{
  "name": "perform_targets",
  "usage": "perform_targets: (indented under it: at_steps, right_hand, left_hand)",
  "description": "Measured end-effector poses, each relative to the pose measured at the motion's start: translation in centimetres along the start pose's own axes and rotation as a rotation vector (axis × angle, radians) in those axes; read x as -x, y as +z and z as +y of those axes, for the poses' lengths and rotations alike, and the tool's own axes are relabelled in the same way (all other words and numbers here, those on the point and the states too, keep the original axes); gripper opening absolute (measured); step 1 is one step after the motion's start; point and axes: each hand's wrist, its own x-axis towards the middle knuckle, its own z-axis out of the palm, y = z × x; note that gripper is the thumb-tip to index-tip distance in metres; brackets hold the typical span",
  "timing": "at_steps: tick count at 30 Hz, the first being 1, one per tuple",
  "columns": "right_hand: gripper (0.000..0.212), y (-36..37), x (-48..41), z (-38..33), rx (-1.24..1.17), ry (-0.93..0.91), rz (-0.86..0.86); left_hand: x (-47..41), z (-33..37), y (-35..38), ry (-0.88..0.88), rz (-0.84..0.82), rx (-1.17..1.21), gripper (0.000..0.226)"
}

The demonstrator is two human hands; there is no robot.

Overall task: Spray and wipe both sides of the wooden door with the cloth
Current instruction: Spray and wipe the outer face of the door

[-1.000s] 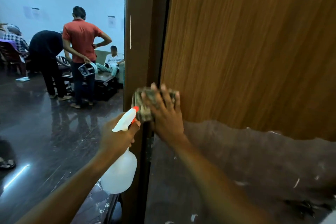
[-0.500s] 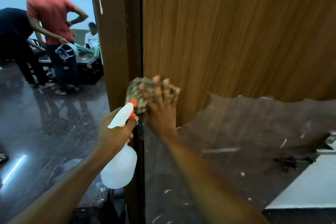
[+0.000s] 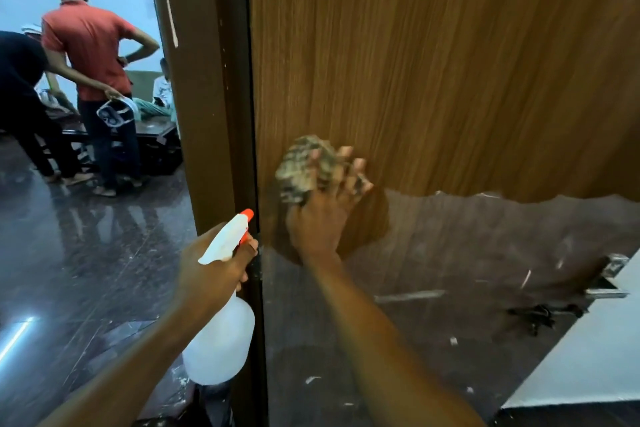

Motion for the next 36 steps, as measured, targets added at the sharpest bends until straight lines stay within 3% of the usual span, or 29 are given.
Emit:
perform_targets:
  at_steps: [2,4,7,10,12,13,17,18,19,23,26,28,30,34,36]
  right_hand:
    - [0.063,1.0,2.3,1.6,0.040,-0.166,-0.076]
    - [0.062,1.5,6.0,4.1,0.040,-0.103,-0.105]
    - [0.076,0.7,8.3,7.8,0.037,0.257,-0.060]
    - [0.078,-2.3,2.9,11.1,-0.286,0.837,0.188]
    - [0.082,-4.5,-2.0,12.2,-0.410,1.015,0.291]
    - [0.084,-5.3,-3.7,11.8,-0.400,0.989,0.267]
    - [0.091,-4.8,-1.4,10.0,-0.041,0.268,-0.001]
    - [0.089,-4.0,1.1,10.8,0.006,0.181,-0.064]
    - [0.087,-3.2,3.9,11.8,0.006,0.184,-0.104]
    - [0.081,-3.5,8.6,16.2,-0.030,0.511,-0.102]
    - [0.080,-5.3,3.7,18.8,-0.151,0.835,0.031]
    - [0.076,-6.7,-0.2,19.2,-0.183,0.923,0.119]
    - [0.072,-7.8,-2.3,18.4,-0.171,0.836,0.131]
    - [0.061,-8.6,-0.4,17.2,0.034,0.432,0.056]
    - [0.074,-8.4,1.1,17.8,0.033,0.455,0.093]
  left_hand:
    - [-0.3,0.4,1.0,-0.005,0.002,-0.008,0.033]
    - [-0.4,0.9,2.1,0.000,-0.007,-0.004,0.035]
    - [-0.1,1.5,4.1,0.021,-0.043,-0.017,0.034]
    - [0.1,1.8,6.4,-0.017,-0.075,-0.007,0.030]
    - [0.2,2.1,7.9,-0.040,-0.088,-0.004,0.028]
    - [0.3,2.4,8.7,-0.043,-0.089,-0.006,0.027]
    - [0.0,3.6,11.4,-0.018,-0.085,-0.011,0.017]
    - [0.1,3.9,11.9,-0.015,-0.085,-0.011,0.017]
    - [0.0,4.2,12.3,-0.010,-0.084,-0.012,0.020]
    - [0.4,4.3,13.4,-0.037,-0.085,-0.034,0.027]
    - [0.9,3.9,13.6,-0.062,-0.076,-0.032,0.039]
    - [1.2,3.8,13.8,-0.065,-0.069,-0.034,0.035]
    - [1.3,4.0,14.1,-0.062,-0.067,-0.030,0.029]
    - [1.6,4.5,14.7,-0.051,-0.092,-0.004,0.029]
    - [1.7,4.4,15.0,-0.066,-0.101,0.003,0.028]
